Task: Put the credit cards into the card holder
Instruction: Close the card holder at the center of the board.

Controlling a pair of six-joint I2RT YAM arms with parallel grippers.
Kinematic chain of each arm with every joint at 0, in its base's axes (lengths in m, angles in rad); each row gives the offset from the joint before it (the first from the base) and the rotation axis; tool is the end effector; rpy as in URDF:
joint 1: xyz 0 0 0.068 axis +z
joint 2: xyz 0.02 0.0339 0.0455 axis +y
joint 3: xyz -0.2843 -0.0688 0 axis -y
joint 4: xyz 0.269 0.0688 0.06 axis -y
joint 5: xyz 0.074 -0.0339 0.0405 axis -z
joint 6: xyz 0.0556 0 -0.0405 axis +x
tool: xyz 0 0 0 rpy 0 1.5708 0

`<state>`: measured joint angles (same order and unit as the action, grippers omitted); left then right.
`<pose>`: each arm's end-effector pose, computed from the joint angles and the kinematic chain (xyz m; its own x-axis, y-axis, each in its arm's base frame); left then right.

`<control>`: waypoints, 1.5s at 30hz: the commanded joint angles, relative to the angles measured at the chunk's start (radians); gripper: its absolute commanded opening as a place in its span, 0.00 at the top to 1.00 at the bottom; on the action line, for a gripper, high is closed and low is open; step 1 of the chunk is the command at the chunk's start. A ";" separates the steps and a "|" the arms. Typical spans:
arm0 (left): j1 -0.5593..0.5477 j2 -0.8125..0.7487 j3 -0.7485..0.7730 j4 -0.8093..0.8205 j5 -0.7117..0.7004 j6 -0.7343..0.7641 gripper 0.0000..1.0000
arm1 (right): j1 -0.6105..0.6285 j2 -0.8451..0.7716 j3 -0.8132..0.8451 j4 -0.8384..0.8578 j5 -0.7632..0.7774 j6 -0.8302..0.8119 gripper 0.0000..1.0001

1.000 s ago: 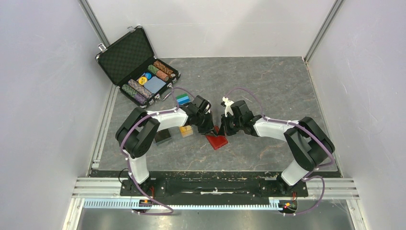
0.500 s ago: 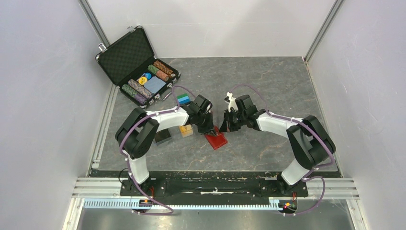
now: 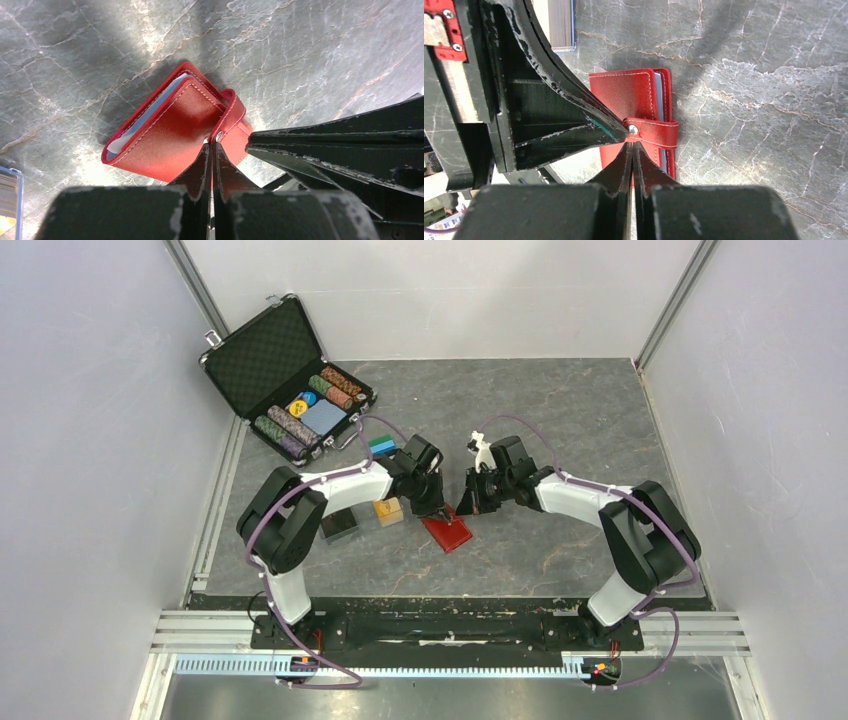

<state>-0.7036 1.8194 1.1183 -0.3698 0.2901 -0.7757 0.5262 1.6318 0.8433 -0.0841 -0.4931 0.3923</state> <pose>0.2911 -0.2678 0.1497 -0.9851 -0.0441 -0.1664 0.0486 0.8559 -0.5149 0.2882 0.1978 0.1546 -0.8818 -0.1227 -0.4554 -0.3987 0.7097 0.5808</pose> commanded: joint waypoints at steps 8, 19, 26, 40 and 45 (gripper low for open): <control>0.000 -0.035 0.051 -0.073 -0.037 0.028 0.98 | 0.000 0.026 0.057 0.026 -0.033 -0.003 1.00; -0.003 -0.008 0.031 -0.064 -0.005 0.004 0.98 | 0.005 0.051 0.033 0.039 -0.043 -0.005 1.00; -0.019 0.004 0.034 -0.062 0.007 0.000 0.98 | 0.016 0.063 0.031 0.047 -0.048 -0.001 1.00; -0.034 0.032 0.007 -0.060 -0.015 -0.011 0.98 | 0.036 0.081 0.011 0.064 -0.041 -0.004 1.00; -0.034 0.052 -0.018 -0.050 -0.022 -0.011 0.98 | 0.044 0.099 -0.012 0.061 -0.022 -0.020 1.00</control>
<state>-0.7334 1.8378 1.1336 -0.4366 0.2813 -0.7769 0.5594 1.7077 0.8516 -0.0502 -0.5259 0.3920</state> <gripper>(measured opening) 0.028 0.003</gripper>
